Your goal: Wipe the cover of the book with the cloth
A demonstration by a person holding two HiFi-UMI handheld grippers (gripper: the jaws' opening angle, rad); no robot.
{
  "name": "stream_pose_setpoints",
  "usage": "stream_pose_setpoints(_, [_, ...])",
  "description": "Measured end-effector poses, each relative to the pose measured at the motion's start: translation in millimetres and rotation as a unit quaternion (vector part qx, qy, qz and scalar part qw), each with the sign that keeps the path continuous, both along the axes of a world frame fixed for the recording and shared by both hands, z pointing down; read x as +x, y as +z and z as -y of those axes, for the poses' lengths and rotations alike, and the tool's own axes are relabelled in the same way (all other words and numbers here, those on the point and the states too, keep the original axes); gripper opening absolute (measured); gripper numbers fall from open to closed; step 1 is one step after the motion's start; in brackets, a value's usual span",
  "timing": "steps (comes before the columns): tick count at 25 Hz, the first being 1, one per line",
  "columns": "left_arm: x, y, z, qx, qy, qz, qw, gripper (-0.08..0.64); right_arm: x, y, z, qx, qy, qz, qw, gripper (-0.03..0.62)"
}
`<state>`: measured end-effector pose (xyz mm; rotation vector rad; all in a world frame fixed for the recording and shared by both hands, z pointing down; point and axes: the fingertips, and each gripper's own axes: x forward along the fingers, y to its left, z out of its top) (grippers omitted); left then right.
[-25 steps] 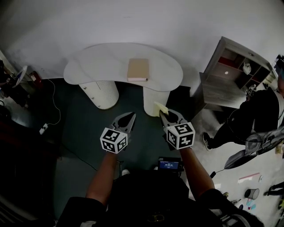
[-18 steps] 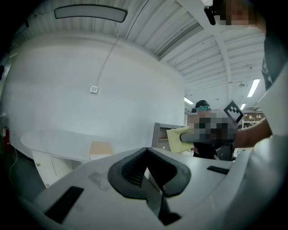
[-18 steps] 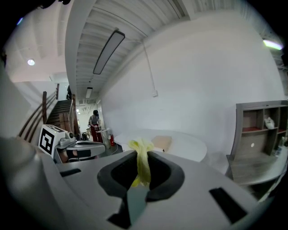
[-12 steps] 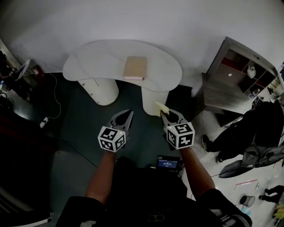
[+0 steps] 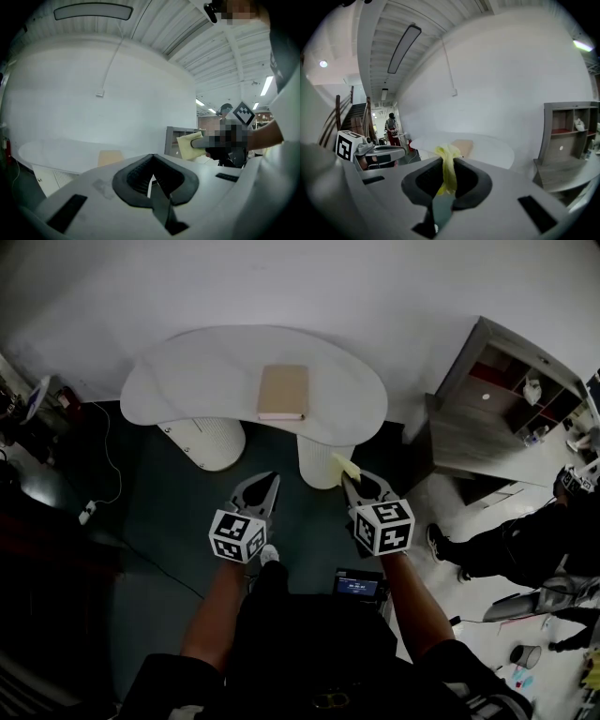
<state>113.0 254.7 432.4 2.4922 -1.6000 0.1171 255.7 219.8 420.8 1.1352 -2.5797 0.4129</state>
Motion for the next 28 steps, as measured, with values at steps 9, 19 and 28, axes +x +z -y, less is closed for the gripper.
stream_pose_setpoints(9, [-65.0, -2.3, 70.3, -0.001, 0.037, 0.006, 0.9993, 0.005, -65.4, -2.7, 58.6, -0.012, 0.028, -0.007, 1.0, 0.087])
stream_pose_setpoints(19, [-120.8, 0.5, 118.9, -0.002, 0.091, -0.032, 0.9954, 0.005, -133.9, -0.8, 97.8, -0.025, 0.058, -0.007, 0.998, 0.087])
stream_pose_setpoints(28, [-139.7, 9.6, 146.3, -0.011, 0.115, -0.059, 0.9916, 0.005, -159.7, 14.6, 112.0, -0.04, 0.053, -0.028, 0.997, 0.087])
